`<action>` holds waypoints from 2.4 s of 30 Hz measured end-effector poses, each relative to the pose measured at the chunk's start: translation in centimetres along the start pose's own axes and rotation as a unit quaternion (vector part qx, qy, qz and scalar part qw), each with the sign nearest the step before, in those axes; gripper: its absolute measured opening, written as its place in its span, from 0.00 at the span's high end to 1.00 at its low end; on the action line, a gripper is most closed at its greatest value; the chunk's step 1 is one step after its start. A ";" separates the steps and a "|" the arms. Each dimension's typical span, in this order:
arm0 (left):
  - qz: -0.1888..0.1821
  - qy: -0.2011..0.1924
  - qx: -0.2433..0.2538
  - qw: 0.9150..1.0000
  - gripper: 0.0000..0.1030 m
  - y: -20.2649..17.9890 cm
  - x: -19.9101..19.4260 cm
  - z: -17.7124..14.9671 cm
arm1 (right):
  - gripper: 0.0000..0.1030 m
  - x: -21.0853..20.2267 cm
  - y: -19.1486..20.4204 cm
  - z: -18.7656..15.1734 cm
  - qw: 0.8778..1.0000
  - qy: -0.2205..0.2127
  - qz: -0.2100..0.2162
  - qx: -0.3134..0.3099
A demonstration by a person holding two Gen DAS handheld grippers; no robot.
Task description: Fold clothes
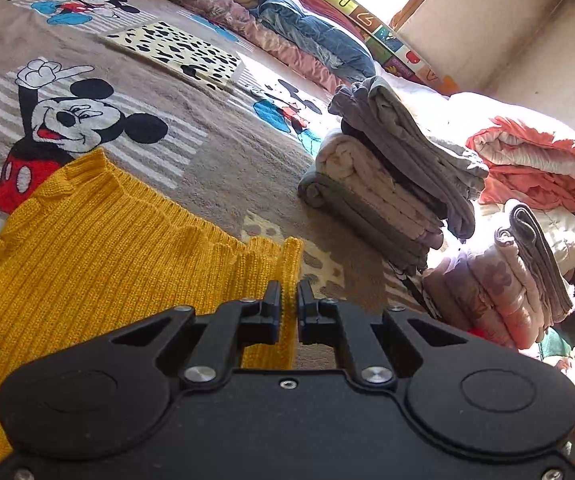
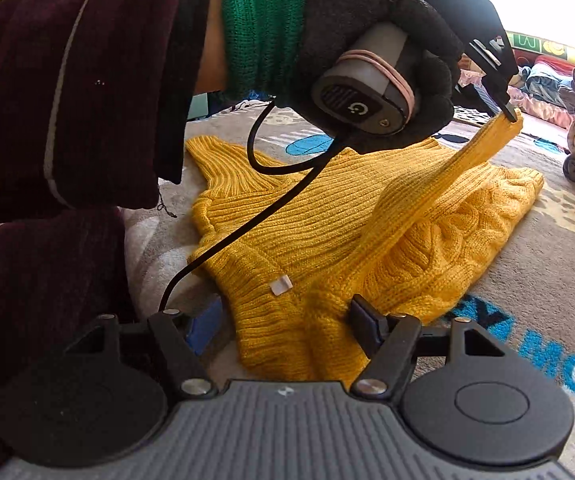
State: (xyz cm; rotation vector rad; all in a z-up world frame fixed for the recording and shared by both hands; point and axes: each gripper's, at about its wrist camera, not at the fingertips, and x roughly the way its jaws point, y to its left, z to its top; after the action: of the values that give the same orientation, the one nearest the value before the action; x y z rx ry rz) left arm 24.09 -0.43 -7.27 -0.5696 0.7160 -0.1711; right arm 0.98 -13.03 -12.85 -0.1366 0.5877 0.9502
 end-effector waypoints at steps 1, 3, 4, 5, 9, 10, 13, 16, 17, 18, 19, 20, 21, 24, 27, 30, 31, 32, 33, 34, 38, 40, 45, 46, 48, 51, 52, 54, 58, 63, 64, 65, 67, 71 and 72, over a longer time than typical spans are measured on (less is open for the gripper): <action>0.001 0.002 -0.006 1.000 0.95 0.0 0.3 0.0 | 0.32 -0.2 -0.1 0.0 1.000 0.000 0.003 0.007; 0.004 0.004 -0.016 1.000 0.95 0.0 0.9 -0.2 | 0.31 -0.6 -0.5 0.0 1.000 0.000 0.014 0.027; 0.006 0.004 -0.016 1.000 0.95 -0.1 1.1 -0.2 | 0.30 -0.8 -0.6 0.0 0.999 0.003 0.019 0.031; 0.008 0.004 -0.015 1.000 0.95 -0.3 1.3 -0.2 | 0.30 -0.9 -0.6 -0.1 0.999 0.006 0.024 0.035; 0.022 0.004 -0.001 1.000 0.95 -1.0 2.2 -0.5 | 0.29 -1.5 -0.6 -0.3 0.999 0.011 0.030 0.042; 0.026 0.004 0.005 1.000 0.95 -1.1 2.4 -0.7 | 0.29 -1.7 -0.6 -0.3 0.998 0.011 0.032 0.045; 0.054 -0.003 0.040 0.998 0.95 -1.7 3.1 -1.1 | 0.29 -2.2 -0.8 -0.4 0.998 0.013 0.036 0.050; 0.073 -0.006 0.057 0.996 0.95 -1.7 3.9 -1.5 | 0.29 -2.4 -0.6 -0.4 0.998 0.014 0.036 0.051; 0.075 -0.005 0.067 0.995 0.95 -1.8 4.2 -1.6 | 0.28 -2.4 -0.4 -0.4 0.998 0.015 0.035 0.050; 0.078 -0.001 0.082 0.994 0.95 -2.1 4.4 -1.7 | 0.28 -2.5 -0.2 -0.5 0.998 0.015 0.035 0.048; 0.071 0.017 0.104 0.992 0.94 -2.4 5.0 -1.9 | 0.27 -2.6 -0.1 -0.5 0.998 0.015 0.034 0.048; 0.066 0.039 0.117 0.990 0.90 -2.5 5.4 -2.0 | 0.27 -2.7 0.0 -0.5 0.998 0.015 0.034 0.048; 0.065 0.048 0.121 0.989 0.88 -2.5 5.5 -2.0 | 0.27 -2.7 0.1 -0.5 0.998 0.015 0.034 0.048; 0.034 0.022 0.137 0.990 0.88 -2.4 2.8 -1.4 | 0.26 -3.2 0.2 -0.5 0.998 0.017 0.031 0.050; 0.020 0.002 0.207 0.978 0.88 -2.6 -0.1 -1.4 | 0.26 -5.1 0.2 -0.2 0.998 0.015 0.023 0.055; 0.017 0.003 0.297 0.955 0.88 -2.4 -2.0 -2.2 | 0.26 -7.4 0.3 0.1 1.000 -0.006 -0.012 0.018; 0.015 0.005 0.321 0.947 0.88 -2.3 -2.4 -2.5 | 0.26 -7.7 0.3 0.3 1.000 -0.018 -0.018 0.014; 0.008 0.010 0.334 0.943 0.88 -2.0 -2.7 -2.7 | 0.26 -7.7 0.7 0.5 0.999 -0.028 -0.023 0.006; -0.002 0.015 0.341 0.940 0.88 -1.9 -2.9 -3.0 | 0.26 -7.5 1.4 0.5 0.999 -0.039 -0.031 -0.019; -0.008 0.020 0.350 0.936 0.88 -1.8 -2.8 -3.3 | 0.26 -7.2 2.2 0.6 0.997 -0.051 -0.039 -0.043; -0.012 0.036 0.385 0.922 0.88 -1.9 -1.6 -4.8 | 0.26 -5.8 4.4 1.0 0.987 -0.082 -0.062 -0.123; -0.002 0.045 0.404 0.914 0.88 -2.1 -0.3 -5.7 | 0.26 -4.4 3.5 1.1 0.991 -0.056 -0.066 -0.101; 0.047 0.046 0.421 0.904 0.86 -1.9 2.4 -6.4 | 0.23 -2.9 2.1 -0.2 0.997 -0.018 -0.053 -0.052; 0.050 0.045 0.413 0.908 0.86 -1.8 2.6 -6.3 | 0.23 -3.2 2.1 -0.2 0.998 -0.016 -0.047 -0.040; 0.055 0.043 0.410 0.909 0.82 -1.7 3.0 -6.2 | 0.22 -3.5 0.9 0.1 0.999 -0.023 -0.028 -0.003; 0.056 0.051 0.384 0.920 0.78 -1.6 3.8 -5.3 | 0.22 -3.9 -0.5 0.2 0.998 -0.035 -0.003 0.046; 0.054 0.056 0.365 0.928 0.78 -1.5 4.1 -4.7 | 0.22 -4.0 -0.9 0.1 0.997 -0.040 0.004 0.063; 0.050 0.064 0.327 0.941 0.76 -1.3 4.5 -3.6 | 0.22 -2.9 -0.9 0.2 0.995 -0.048 0.012 0.085; 0.040 0.062 0.250 0.966 0.76 -1.0 4.8 -1.4 | 0.22 -3.5 -0.6 -0.3 0.994 -0.053 0.010 0.093; 0.020 0.032 0.144 0.989 0.63 -0.1 3.0 1.1 | 0.22 -4.0 -0.2 -0.9 0.994 -0.060 0.002 0.095; 0.022 0.022 0.132 0.991 0.56 0.1 2.2 1.4 | 0.22 -4.3 -0.1 -1.0 0.994 -0.063 0.001 0.095; 0.022 0.015 0.124 0.992 0.48 0.3 1.4 1.6 | 0.22 -4.6 0.1 -1.0 0.993 -0.066 0.001 0.094; 0.015 0.003 0.103 0.995 0.47 1.4 -0.6 1.8 | 0.22 -5.2 0.4 -1.1 0.993 -0.072 -0.001 0.093; 0.005 -0.019 0.047 0.999 0.38 4.8 -4.9 1.6 | 0.22 -5.6 1.0 -0.7 0.993 -0.086 -0.008 0.084; 0.006 -0.024 0.032 0.999 0.35 5.8 -6.1 1.4 | 0.22 -5.7 1.1 -0.5 0.992 -0.090 -0.008 0.083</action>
State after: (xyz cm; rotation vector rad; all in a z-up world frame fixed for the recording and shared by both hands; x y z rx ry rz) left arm 20.24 7.06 -6.11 -0.5064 0.6638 -0.1685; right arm -2.64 -16.72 -10.13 0.0918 0.4958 0.8835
